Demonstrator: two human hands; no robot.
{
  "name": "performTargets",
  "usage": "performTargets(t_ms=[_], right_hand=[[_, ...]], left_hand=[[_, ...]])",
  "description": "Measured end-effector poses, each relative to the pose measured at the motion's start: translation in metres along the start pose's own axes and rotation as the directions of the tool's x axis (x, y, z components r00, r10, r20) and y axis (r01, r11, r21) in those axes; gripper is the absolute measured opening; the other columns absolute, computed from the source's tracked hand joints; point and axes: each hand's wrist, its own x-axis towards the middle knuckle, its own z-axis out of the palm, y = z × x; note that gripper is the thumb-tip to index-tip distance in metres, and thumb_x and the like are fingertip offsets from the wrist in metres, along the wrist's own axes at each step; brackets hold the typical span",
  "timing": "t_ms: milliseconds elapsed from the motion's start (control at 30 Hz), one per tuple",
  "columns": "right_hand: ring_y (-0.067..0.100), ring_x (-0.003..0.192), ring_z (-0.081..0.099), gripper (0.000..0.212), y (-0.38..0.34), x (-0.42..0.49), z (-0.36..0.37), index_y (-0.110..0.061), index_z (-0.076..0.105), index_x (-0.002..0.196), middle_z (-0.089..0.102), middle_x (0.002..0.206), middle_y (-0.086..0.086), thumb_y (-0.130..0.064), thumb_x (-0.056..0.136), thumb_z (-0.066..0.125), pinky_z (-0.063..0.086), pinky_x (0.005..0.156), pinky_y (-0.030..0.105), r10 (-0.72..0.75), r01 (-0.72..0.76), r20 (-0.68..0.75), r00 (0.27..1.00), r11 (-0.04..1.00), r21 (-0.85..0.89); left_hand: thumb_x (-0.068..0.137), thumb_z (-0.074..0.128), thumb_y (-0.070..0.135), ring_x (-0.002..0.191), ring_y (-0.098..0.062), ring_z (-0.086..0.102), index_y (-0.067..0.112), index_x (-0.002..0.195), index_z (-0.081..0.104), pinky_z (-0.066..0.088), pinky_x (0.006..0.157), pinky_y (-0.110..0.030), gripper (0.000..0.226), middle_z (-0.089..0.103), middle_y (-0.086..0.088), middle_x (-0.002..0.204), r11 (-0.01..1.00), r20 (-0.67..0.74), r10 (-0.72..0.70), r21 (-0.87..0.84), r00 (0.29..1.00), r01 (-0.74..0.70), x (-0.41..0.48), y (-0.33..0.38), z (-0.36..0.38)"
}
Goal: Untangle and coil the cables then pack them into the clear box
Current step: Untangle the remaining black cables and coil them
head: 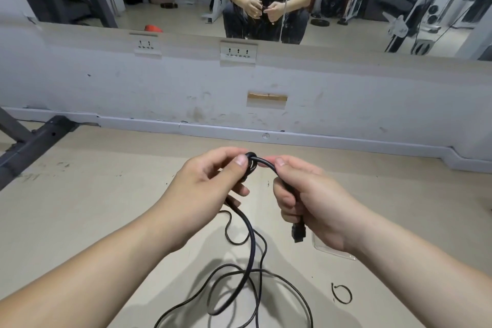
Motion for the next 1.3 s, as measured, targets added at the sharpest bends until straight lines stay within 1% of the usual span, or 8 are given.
performTargets(t_ms=[200, 367, 500, 600, 767, 900, 1167, 1300], right_hand=[[0.012, 0.046, 0.023, 0.024, 0.0, 0.0, 0.001, -0.025, 0.069, 0.119, 0.043, 0.054, 0.0, -0.03, 0.108, 0.049, 0.019, 0.042, 0.021, -0.097, 0.09, -0.027, 0.995, 0.978, -0.19], [0.01, 0.044, 0.031, 0.031, 0.007, -0.004, 0.009, -0.024, 0.069, 0.106, 0.049, 0.057, 0.001, -0.03, 0.11, 0.039, 0.024, 0.04, 0.021, -0.051, 0.039, -0.042, 0.998, 0.965, -0.258], [-0.01, 0.051, 0.053, 0.045, 0.011, -0.009, 0.014, -0.04, 0.059, 0.111, 0.062, 0.065, -0.026, -0.064, 0.104, 0.023, 0.035, 0.046, 0.004, -0.04, 0.012, -0.059, 0.997, 0.912, -0.411], [-0.007, 0.084, 0.054, 0.063, 0.015, -0.006, 0.015, -0.047, 0.05, 0.13, 0.062, 0.104, -0.02, -0.084, 0.091, 0.017, 0.032, 0.062, 0.015, 0.007, -0.041, -0.079, 0.997, 0.898, -0.437], [0.02, 0.061, 0.046, 0.045, 0.005, 0.001, 0.009, -0.013, 0.065, 0.116, 0.059, 0.082, 0.01, -0.044, 0.084, 0.056, 0.027, 0.048, 0.028, 0.076, -0.079, -0.05, 0.996, 0.996, -0.044], [0.023, 0.072, 0.062, 0.023, -0.001, -0.001, -0.002, 0.003, 0.07, 0.101, 0.07, 0.089, 0.018, -0.006, 0.1, 0.049, 0.042, 0.057, 0.031, 0.057, -0.049, 0.114, 0.992, 0.997, -0.064], [0.028, 0.089, 0.063, 0.025, -0.01, -0.002, -0.008, -0.003, 0.071, 0.098, 0.072, 0.111, 0.027, -0.026, 0.099, 0.06, 0.053, 0.082, 0.04, -0.043, 0.047, 0.03, 0.999, 0.984, -0.17], [0.03, 0.099, 0.068, 0.022, -0.008, -0.002, -0.001, -0.003, 0.063, 0.098, 0.073, 0.111, 0.028, -0.024, 0.103, 0.057, 0.057, 0.091, 0.043, 0.024, -0.025, -0.012, 1.0, 0.996, -0.089]], left_hand=[[0.091, 0.071, 0.033, 0.081, -0.016, 0.071, 0.035, 0.107, 0.075, 0.058, 0.077, -0.033, 0.017, 0.071, -0.009, 0.101, 0.997, 0.125, 0.03, 0.065, 0.992, -0.038, -0.002, -0.004, 0.0], [0.097, 0.072, 0.016, 0.097, -0.001, 0.065, 0.035, 0.126, 0.069, 0.047, 0.085, -0.016, 0.035, 0.074, 0.017, 0.107, 0.961, 0.258, 0.087, 0.231, 0.962, -0.149, -0.009, -0.012, 0.007], [0.098, 0.07, 0.021, 0.112, -0.009, 0.063, 0.036, 0.127, 0.069, 0.051, 0.094, -0.029, 0.032, 0.067, 0.01, 0.115, 0.928, 0.273, 0.113, 0.316, 0.955, -0.199, -0.009, -0.014, 0.008], [0.102, 0.059, 0.021, 0.117, -0.01, 0.059, 0.037, 0.122, 0.07, 0.047, 0.091, -0.021, 0.028, 0.061, 0.009, 0.118, 0.893, 0.392, 0.146, 0.342, 0.908, -0.291, -0.017, -0.014, 0.015], [0.103, 0.055, 0.003, 0.083, -0.004, 0.061, 0.037, 0.116, 0.076, 0.048, 0.074, -0.015, 0.042, 0.057, 0.002, 0.104, 0.92, 0.23, 0.131, 0.335, 0.964, -0.204, -0.01, -0.011, 0.013], [0.091, 0.076, 0.004, 0.079, -0.006, 0.072, 0.026, 0.096, 0.084, 0.051, 0.074, -0.019, 0.024, 0.077, 0.007, 0.093, 0.988, 0.074, 0.014, 0.154, 0.997, -0.025, -0.003, -0.006, 0.002], [0.086, 0.075, -0.001, 0.078, -0.019, 0.071, 0.01, 0.093, 0.078, 0.064, 0.073, -0.037, 0.013, 0.073, -0.009, 0.084, 0.926, 0.007, -0.235, -0.303, 0.972, 0.226, 0.011, 0.004, -0.011], [0.099, 0.065, 0.003, 0.069, -0.014, 0.066, 0.009, 0.103, 0.069, 0.065, 0.073, -0.045, 0.009, 0.065, -0.01, 0.078, 0.977, -0.16, -0.206, -0.085, 0.965, 0.195, 0.016, -0.005, -0.007]])
